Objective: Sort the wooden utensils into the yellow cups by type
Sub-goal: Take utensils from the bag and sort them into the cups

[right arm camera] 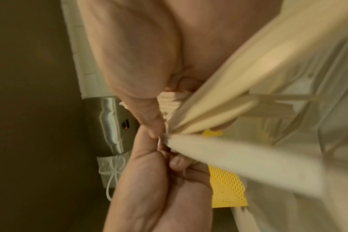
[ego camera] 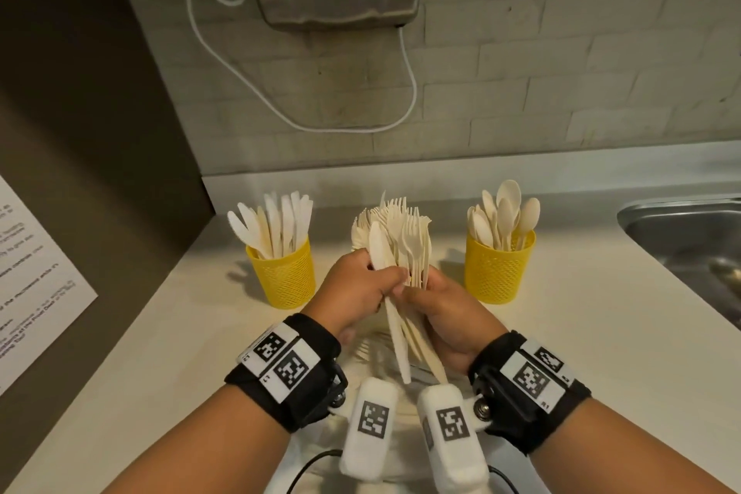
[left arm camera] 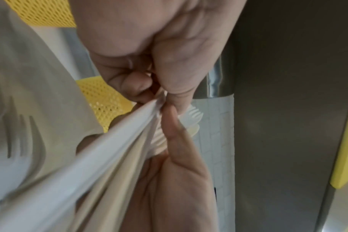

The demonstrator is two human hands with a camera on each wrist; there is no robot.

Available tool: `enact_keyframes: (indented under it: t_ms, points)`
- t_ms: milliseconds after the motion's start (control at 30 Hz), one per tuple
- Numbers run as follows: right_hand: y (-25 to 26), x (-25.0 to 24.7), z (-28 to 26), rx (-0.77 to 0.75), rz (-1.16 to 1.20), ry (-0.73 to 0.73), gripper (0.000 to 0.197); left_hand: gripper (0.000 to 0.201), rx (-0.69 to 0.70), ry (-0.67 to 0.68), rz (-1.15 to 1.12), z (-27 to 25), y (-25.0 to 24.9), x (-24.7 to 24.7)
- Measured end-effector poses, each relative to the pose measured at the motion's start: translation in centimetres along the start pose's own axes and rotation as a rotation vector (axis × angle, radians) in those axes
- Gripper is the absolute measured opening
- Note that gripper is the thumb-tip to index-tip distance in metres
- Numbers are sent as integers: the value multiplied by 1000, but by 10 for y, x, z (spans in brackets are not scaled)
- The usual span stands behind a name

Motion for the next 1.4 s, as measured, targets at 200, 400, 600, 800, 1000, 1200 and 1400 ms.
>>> enact_keyframes:
  t_ms: [200, 400, 600, 800, 1000, 1200, 1400]
  points:
    - [-5, 1, 0, 42, 90, -5, 29, 13, -45, 74, -104, -3, 4, -2]
    - [-7, -3, 6, 5, 129, -79, 26, 14, 1, 38, -79, 0, -15, -26]
    - [-10, -42, 14, -7, 149, -271, 12, 7, 210, -292, -59, 41, -78, -144]
    - [-2, -39, 12, -39, 126, -268, 12, 20, 193, -439, 102, 86, -71, -188]
    - [-6, -36, 9, 14, 161, -244, 9, 22, 40, -282, 521, 100, -16, -153]
    - [-4, -41, 8, -17, -18, -294, 5, 45, 301, -430, 561, 30, -68, -119]
    - [-1, -19, 8, -132, -356, -226, 13, 21, 249, 110, 384, -12, -31, 16]
Point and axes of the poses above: each hand's wrist, its own z-axis towards the middle knuckle, its own x-axis out of the palm, y = z × x, the point moved 10 cm from there along z, towards the middle knuckle, and after that the axes turned 10 degrees about -y, right-handed, at the moved point
